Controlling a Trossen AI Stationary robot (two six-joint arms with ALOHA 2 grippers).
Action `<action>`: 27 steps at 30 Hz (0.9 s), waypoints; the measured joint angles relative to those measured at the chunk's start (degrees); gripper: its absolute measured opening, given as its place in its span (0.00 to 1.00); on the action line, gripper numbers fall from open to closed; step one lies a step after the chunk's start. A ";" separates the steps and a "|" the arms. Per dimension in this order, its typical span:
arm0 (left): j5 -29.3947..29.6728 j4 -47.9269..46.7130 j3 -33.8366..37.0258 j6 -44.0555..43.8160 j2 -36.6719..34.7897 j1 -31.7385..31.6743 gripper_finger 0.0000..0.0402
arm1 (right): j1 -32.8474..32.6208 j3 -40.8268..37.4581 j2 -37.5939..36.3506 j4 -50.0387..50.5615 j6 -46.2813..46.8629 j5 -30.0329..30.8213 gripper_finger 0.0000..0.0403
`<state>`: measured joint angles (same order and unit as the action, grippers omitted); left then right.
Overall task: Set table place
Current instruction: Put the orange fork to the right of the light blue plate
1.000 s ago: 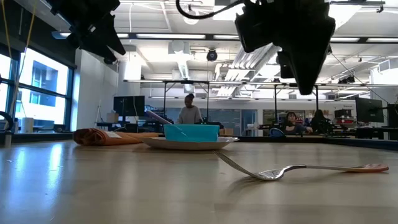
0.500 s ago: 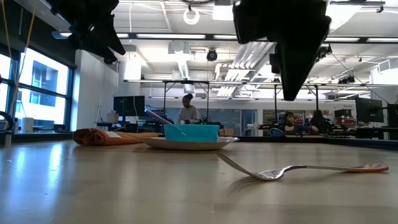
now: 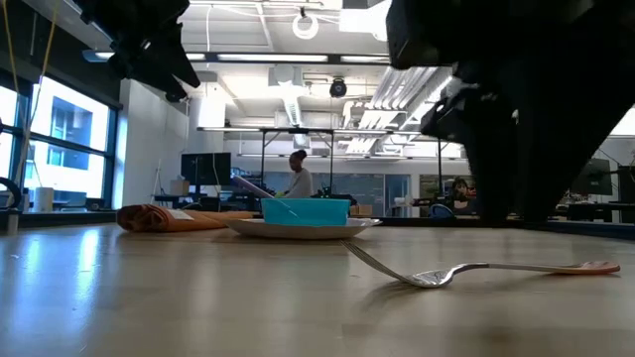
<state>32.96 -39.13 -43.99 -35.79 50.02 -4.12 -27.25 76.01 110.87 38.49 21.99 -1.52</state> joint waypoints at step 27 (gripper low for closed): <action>-0.61 -1.47 0.00 1.05 0.00 0.00 0.51 | 3.51 0.17 5.33 -3.02 19.99 0.99 0.01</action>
<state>32.36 -40.60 -43.99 -34.74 50.02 -4.12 -23.74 76.18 116.20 35.47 41.98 -0.53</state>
